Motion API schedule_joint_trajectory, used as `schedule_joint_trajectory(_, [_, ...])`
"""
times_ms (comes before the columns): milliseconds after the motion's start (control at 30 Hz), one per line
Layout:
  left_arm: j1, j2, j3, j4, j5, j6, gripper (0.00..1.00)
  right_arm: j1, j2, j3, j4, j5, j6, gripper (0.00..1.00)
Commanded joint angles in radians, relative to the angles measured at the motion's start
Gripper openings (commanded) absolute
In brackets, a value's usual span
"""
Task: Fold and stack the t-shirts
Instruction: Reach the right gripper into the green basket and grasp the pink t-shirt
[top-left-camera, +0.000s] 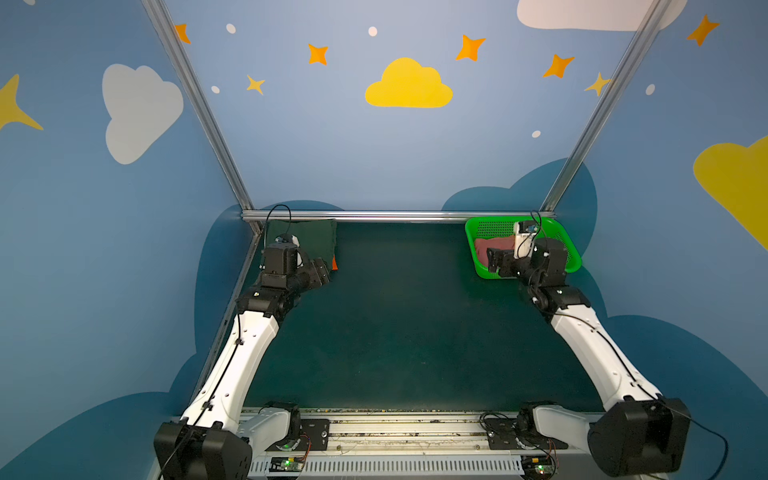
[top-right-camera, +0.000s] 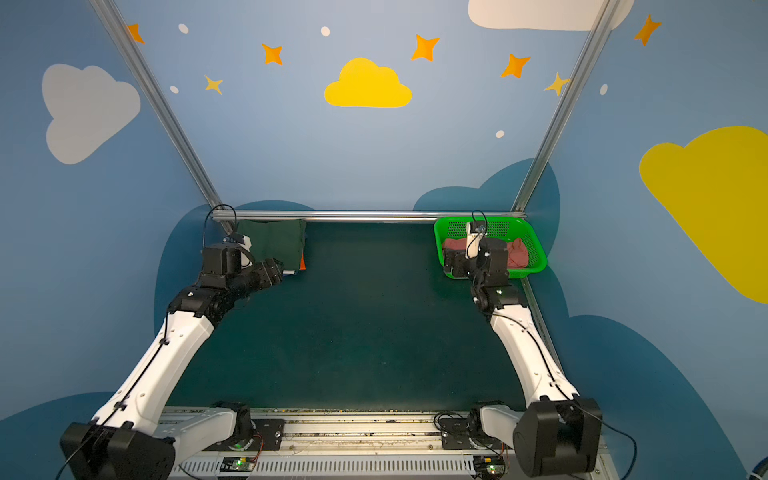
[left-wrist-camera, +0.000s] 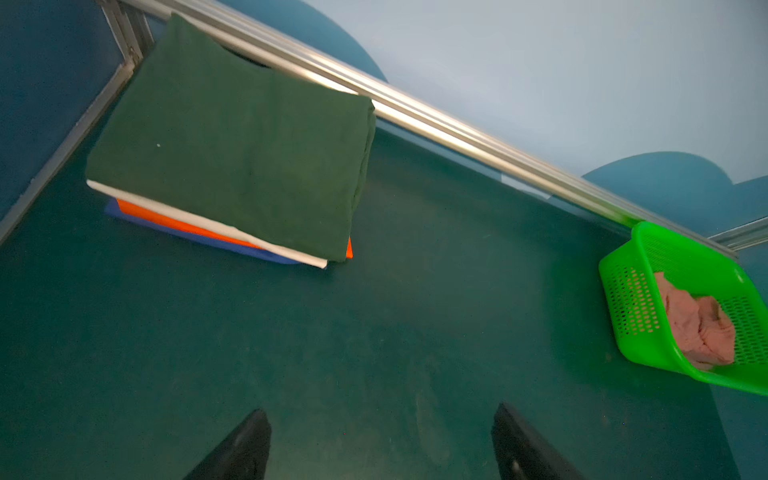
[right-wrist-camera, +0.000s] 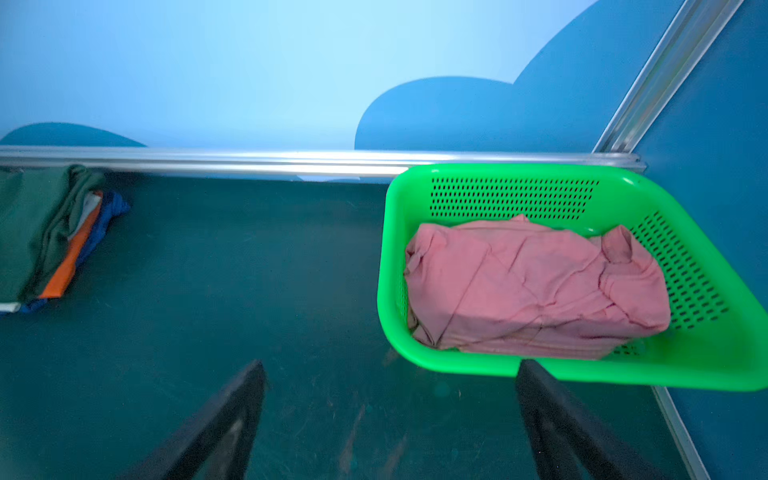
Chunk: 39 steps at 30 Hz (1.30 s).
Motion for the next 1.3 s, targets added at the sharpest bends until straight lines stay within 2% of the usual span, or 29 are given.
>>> schedule_joint_trajectory(0, [0.011, 0.002, -0.01, -0.065, 0.041, 0.03, 0.84, -0.025, 0.137, 0.142, -0.199, 0.006, 0.021, 0.96])
schedule_joint_trajectory(67, [0.011, 0.004, -0.021, -0.057, 0.061, 0.055, 0.84, -0.045, 0.243, 0.255, -0.262, 0.006, 0.031, 0.96])
schedule_joint_trajectory(200, [0.011, 0.015, -0.017, -0.095, -0.007, 0.076, 0.82, -0.078, 0.478, 0.492, -0.391, 0.013, 0.032, 0.94])
schedule_joint_trajectory(433, [0.01, -0.016, -0.043, -0.071, -0.031, 0.086, 0.79, -0.095, 0.832, 0.88, -0.638, 0.048, 0.003, 0.81])
schedule_joint_trajectory(600, [0.009, -0.007, -0.042, -0.07, -0.03, 0.079, 0.77, -0.104, 0.98, 1.021, -0.698, 0.025, 0.004, 0.7])
schedule_joint_trajectory(833, [0.009, 0.015, -0.04, -0.07, -0.003, 0.076, 0.76, -0.106, 1.165, 1.202, -0.771, 0.042, 0.019, 0.7])
schedule_joint_trajectory(967, [0.008, 0.013, -0.044, -0.067, -0.009, 0.078, 0.76, -0.106, 1.237, 1.258, -0.779, 0.059, 0.027, 0.64])
schedule_joint_trajectory(1100, [0.008, 0.017, -0.046, -0.066, -0.01, 0.078, 0.75, -0.109, 1.275, 1.279, -0.769, 0.064, 0.036, 0.53])
schedule_joint_trajectory(1167, [0.008, 0.02, -0.046, -0.066, -0.007, 0.079, 0.75, -0.11, 1.282, 1.281, -0.768, 0.062, 0.041, 0.43])
schedule_joint_trajectory(1267, [0.007, 0.023, -0.044, -0.067, -0.007, 0.08, 0.74, -0.113, 1.279, 1.277, -0.77, 0.065, 0.046, 0.19])
